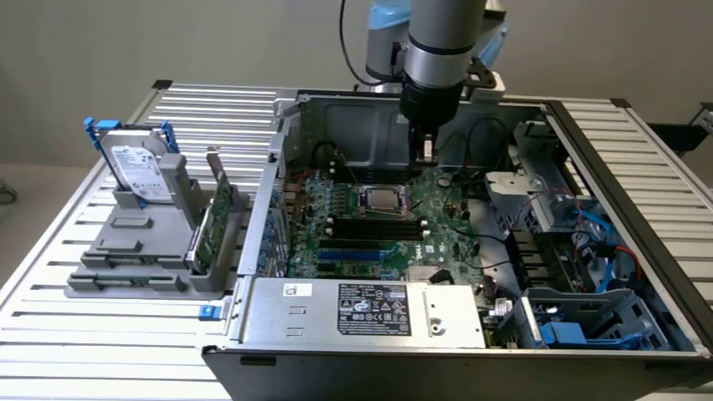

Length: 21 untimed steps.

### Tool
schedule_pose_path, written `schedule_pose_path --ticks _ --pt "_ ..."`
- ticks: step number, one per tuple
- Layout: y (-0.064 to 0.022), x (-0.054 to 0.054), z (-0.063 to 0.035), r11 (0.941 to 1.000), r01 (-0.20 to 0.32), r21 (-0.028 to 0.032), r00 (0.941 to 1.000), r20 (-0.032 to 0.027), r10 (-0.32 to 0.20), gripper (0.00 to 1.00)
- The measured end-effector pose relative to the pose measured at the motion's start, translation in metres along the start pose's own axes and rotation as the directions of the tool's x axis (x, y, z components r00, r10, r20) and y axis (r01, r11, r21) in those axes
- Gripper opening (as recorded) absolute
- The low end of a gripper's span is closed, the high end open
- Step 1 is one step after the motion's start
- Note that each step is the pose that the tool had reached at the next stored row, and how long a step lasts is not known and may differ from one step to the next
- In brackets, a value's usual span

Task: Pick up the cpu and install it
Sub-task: 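Place the cpu into insertion slot, then close the cpu cover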

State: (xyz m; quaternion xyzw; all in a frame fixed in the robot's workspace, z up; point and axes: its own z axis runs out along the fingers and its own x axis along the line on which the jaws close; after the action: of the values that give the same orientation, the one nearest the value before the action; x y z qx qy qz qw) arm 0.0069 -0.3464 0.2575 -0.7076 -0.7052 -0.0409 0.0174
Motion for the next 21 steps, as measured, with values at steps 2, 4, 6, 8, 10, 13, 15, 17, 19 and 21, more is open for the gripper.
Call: schedule_pose_path --ticks 2,4,6,8,10,13,15,17,19,21 --pt "0.0065 0.000 -0.0029 1.0000 0.000 0.0033 1.0000 -0.0040 0.000 0.11" --pt "0.0141 0.000 -0.0049 1.0000 -0.001 0.0068 1.0000 -0.0088 0.001 0.11" --pt "0.0225 0.001 -0.0061 0.9999 -0.001 0.0101 0.9999 -0.0134 0.001 0.11" --pt "0.0311 0.001 -0.0067 0.9999 -0.002 0.0131 0.9998 -0.0174 0.002 0.11" --pt "0.0389 0.001 -0.0066 0.9999 -0.002 0.0151 0.9998 -0.0198 0.002 0.11" --pt "0.0417 0.000 -0.0038 0.9999 -0.002 0.0151 0.9998 -0.0198 0.002 0.11" --pt "0.0416 0.000 -0.0001 0.9999 -0.002 0.0150 0.9998 -0.0198 0.002 0.11" --pt "0.0416 0.000 0.0033 0.9999 -0.002 0.0146 0.9998 -0.0190 0.002 0.11" --pt "0.0417 -0.001 0.0059 0.9999 -0.001 0.0150 0.9998 -0.0183 0.001 0.11" --pt "0.0420 -0.001 0.0067 0.9999 -0.002 0.0147 0.9998 -0.0193 0.002 0.11"
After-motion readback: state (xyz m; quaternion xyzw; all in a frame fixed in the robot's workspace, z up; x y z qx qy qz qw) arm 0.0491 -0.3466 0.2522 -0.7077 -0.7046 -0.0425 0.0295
